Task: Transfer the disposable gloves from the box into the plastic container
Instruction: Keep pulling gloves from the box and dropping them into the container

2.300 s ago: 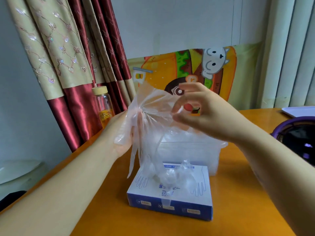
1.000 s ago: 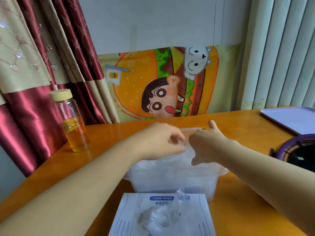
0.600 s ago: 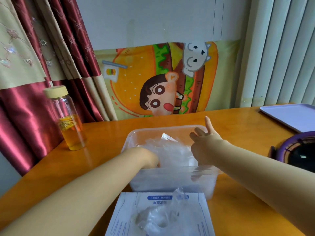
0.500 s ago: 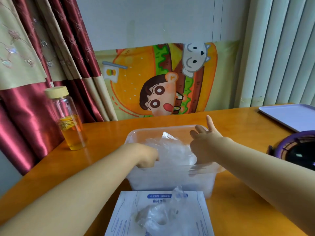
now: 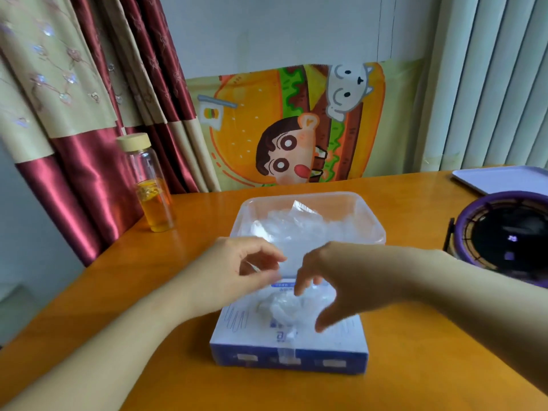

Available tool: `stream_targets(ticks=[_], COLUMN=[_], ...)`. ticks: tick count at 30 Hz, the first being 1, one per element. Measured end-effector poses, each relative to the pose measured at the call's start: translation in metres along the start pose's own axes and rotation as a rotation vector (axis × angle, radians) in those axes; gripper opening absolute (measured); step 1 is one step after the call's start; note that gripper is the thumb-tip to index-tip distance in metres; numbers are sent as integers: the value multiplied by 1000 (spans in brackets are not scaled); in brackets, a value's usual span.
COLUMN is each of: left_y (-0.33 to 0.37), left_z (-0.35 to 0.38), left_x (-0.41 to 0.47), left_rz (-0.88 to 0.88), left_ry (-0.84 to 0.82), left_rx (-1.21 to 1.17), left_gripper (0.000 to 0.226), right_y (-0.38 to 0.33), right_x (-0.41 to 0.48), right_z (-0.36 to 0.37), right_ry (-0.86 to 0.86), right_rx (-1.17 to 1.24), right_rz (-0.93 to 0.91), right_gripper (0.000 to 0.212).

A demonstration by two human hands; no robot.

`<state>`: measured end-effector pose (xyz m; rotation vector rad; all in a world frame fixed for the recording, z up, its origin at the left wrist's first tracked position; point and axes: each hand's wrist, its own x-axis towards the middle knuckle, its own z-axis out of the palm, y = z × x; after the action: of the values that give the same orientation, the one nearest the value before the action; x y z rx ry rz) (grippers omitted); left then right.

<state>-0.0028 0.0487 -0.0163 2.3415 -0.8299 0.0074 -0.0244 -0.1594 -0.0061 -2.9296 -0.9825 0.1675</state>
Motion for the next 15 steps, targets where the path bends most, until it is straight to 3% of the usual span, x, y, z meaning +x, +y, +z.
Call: stream_targets(ticks=[2, 5, 9, 13, 15], left_y=[-6, -19, -22, -18, -17], left_z=[11, 29, 50, 59, 61], left_x=[-10, -14, -18, -15, -16], left_rz=[-60, -109, -135, -69, -58], left_ry=[-146, -246, -195, -174, -167], left_rx=[117, 214, 175, 105, 111], left_gripper=[44, 72, 71, 37, 46], right_y=[-2, 0, 4, 4, 4], right_x=[-4, -7, -10, -14, -14], right_z=[17, 28, 20, 0, -10], right_ry=[-29, 83, 233, 485, 664], right_rx=[-37, -11, 135, 266, 326], right_rz=[70, 122, 137, 156, 183], right_gripper=[59, 33, 17, 14, 15])
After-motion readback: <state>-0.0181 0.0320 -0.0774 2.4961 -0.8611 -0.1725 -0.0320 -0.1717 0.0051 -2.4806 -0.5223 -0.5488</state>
